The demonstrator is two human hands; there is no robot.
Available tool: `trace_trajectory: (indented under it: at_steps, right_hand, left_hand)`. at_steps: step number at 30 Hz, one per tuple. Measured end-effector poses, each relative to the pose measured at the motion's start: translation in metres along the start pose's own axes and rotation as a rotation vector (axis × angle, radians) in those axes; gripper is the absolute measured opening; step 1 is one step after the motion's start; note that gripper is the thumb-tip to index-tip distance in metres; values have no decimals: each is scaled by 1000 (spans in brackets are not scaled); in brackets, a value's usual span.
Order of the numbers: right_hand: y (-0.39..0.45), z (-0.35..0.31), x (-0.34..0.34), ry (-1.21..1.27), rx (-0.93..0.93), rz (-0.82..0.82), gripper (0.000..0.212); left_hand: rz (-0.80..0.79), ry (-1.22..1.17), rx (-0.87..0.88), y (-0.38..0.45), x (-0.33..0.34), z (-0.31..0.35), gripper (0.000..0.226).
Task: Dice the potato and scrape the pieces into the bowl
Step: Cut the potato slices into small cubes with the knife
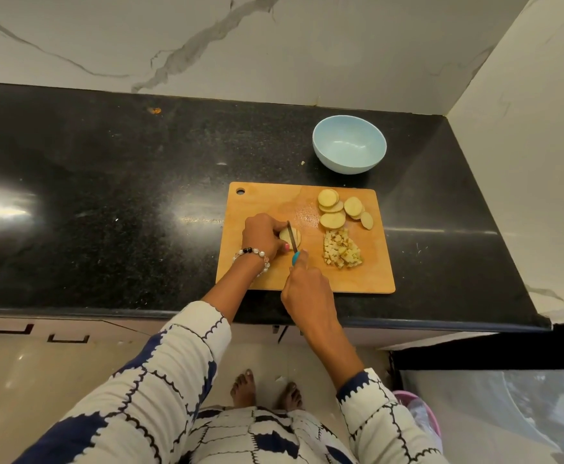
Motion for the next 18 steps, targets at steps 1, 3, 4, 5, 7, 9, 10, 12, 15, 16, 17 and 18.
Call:
trace_trajectory:
  at_steps: [1,3,4,5,7,9,10,12,15,16,17,18]
  right_hand:
    - [-5,1,1,3,12,-22,63]
    - [-17,6,5,2,45,-87,67]
    - [-25,9,7,-4,62,-118,67]
    - [-32,11,8,-12,72,-139,66]
    - [-44,14,6,-21,70,-150,61]
    - [-50,16,1,-18,55,-143,58]
    - [-50,16,-3,-10,50,-135,57]
    - [-47,17,-11,17,35,-97,55]
    - [-34,15,-18,45,9,-8,56]
    - [-27,14,-17,53,5,13,55]
    - [-21,12,-15,56,0,29,55]
    - [-15,11,-13,54,-6,39,54]
  left_hand:
    - [3,-9,-6,0,1,-1,53]
    - [7,-25,-17,-1,1,-1,52]
    - [11,-33,-20,-1,1,-2,52]
    - [14,-41,-22,-1,1,-2,52]
    - [17,-42,-24,-2,0,-2,53]
    - [19,-32,-20,-2,-1,-1,52]
    - [21,-30,-16,-2,-1,-1,52]
    - [21,-30,-17,-3,-2,0,52]
    - [25,-44,-38,-4,-3,-3,52]
    - [28,-50,-42,-4,-4,-5,51]
    - [31,-52,-40,-4,-5,-5,50]
    - [34,-52,-35,-5,-6,-5,48]
Point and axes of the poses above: each hand's wrist, its own y-axis towards the middle knuckle, its own x-axis out of the palm, z = x × y, the point moved 7 cm from there along y, towards the middle knuckle, and after that the axes turned 13 degrees about y, right-handed, at the moved point
